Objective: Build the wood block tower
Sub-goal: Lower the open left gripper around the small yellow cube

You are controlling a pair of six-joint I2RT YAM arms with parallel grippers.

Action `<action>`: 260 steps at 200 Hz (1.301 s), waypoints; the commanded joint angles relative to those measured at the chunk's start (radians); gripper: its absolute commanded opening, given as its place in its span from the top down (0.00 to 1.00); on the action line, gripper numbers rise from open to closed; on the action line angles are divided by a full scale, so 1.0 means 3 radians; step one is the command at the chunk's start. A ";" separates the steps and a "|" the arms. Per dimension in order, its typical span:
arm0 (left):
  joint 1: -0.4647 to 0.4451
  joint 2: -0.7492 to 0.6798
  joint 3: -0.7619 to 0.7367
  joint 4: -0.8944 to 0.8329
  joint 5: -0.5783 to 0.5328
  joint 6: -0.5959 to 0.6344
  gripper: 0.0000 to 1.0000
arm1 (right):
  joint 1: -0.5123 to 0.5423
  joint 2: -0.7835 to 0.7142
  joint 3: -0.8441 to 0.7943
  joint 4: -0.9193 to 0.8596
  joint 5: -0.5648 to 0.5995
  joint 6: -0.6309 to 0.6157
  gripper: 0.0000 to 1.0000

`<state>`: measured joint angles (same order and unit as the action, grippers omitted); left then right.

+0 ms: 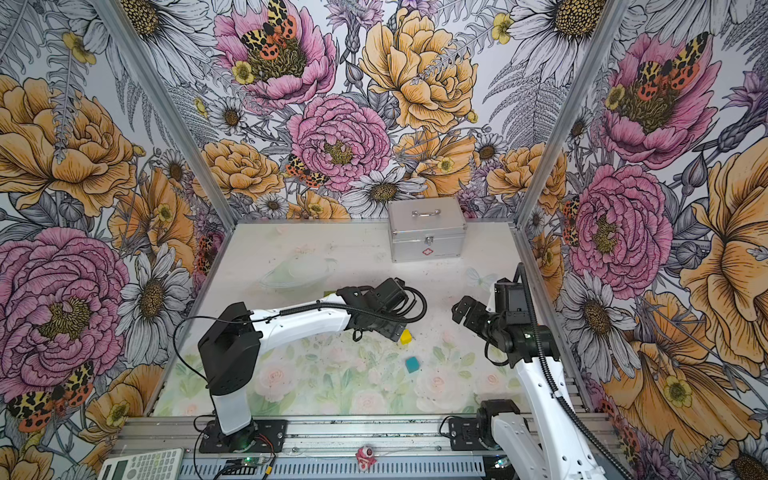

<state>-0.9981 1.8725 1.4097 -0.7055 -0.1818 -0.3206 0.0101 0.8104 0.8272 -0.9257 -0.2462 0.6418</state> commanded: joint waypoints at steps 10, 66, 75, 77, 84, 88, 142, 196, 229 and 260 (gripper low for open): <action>0.0002 0.0050 0.0077 0.0046 0.0136 0.0024 0.09 | -0.0035 -0.0063 -0.0034 0.0038 -0.0093 -0.0053 0.00; -0.0135 0.0059 0.0070 0.0046 0.0069 0.0104 0.13 | -0.0079 -0.0077 -0.0037 0.0038 -0.0183 -0.0059 0.00; -0.0165 0.0081 0.0092 0.0048 0.0049 0.0148 0.13 | -0.0076 -0.0074 -0.0037 0.0038 -0.0194 -0.0060 0.00; -0.0175 0.0087 0.0096 0.0046 0.0041 0.0161 0.13 | -0.0083 -0.0077 -0.0035 0.0038 -0.0194 -0.0060 0.00; -0.0193 0.0115 0.0114 0.0046 0.0021 0.0187 0.13 | -0.0085 -0.0078 -0.0032 0.0038 -0.0202 -0.0061 0.00; -0.0198 0.0132 0.0122 0.0046 0.0018 0.0200 0.13 | -0.0085 -0.0081 -0.0032 0.0038 -0.0206 -0.0059 0.00; -0.0249 0.0313 0.0242 0.0046 0.0058 0.0322 0.14 | -0.0118 -0.0114 -0.0023 -0.0005 -0.0228 -0.0081 0.00; -0.0231 0.0424 0.0344 0.0041 0.0094 0.0392 0.16 | -0.0187 -0.0122 -0.0005 -0.0039 -0.0277 -0.0114 0.00; -0.0217 0.0497 0.0409 0.0035 0.0134 0.0443 0.18 | -0.0225 -0.0127 -0.0003 -0.0049 -0.0322 -0.0130 0.00; -0.0186 0.0523 0.0424 0.0030 0.0164 0.0448 0.21 | -0.0254 -0.0135 0.0014 -0.0073 -0.0342 -0.0150 0.00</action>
<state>-1.0691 2.0167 1.5112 -0.7055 -0.1608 -0.2062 -0.0547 0.7853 0.8215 -0.9356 -0.3313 0.6178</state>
